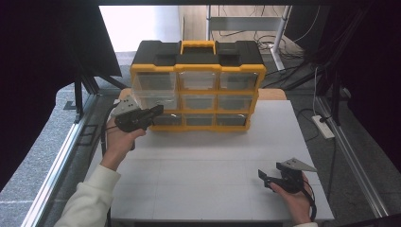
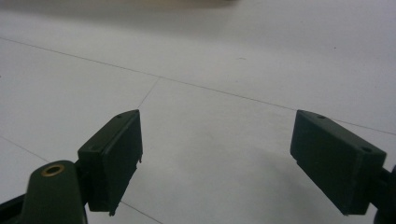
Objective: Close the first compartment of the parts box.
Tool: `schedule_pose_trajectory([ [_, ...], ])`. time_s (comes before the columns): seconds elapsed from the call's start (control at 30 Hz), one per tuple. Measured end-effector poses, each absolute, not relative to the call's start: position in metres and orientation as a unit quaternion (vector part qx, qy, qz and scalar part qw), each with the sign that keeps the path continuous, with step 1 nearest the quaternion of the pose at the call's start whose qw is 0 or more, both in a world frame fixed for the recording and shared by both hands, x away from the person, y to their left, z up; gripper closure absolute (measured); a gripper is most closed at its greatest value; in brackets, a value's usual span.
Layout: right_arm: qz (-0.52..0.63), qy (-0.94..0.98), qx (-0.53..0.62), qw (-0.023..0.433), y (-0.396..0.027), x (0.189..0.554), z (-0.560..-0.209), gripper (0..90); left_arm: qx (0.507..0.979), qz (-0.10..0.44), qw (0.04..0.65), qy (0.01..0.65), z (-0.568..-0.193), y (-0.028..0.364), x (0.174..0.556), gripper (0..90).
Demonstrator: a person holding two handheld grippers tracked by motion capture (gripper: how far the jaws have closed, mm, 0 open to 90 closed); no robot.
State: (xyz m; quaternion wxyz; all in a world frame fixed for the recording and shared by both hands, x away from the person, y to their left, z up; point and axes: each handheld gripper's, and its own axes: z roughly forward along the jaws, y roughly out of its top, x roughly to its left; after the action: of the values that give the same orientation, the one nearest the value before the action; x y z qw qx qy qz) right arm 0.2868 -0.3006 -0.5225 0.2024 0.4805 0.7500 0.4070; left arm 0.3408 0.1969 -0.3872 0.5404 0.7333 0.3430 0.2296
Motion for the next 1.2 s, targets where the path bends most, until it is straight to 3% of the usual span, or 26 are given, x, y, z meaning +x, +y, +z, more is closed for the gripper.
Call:
schedule_pose_trajectory([
  [1.2,0.418,0.754,0.470,0.189,-0.299,0.289,-0.523,16.7,0.721,0.239,0.544,0.357,-0.387,0.199,0.358,88.5],
])
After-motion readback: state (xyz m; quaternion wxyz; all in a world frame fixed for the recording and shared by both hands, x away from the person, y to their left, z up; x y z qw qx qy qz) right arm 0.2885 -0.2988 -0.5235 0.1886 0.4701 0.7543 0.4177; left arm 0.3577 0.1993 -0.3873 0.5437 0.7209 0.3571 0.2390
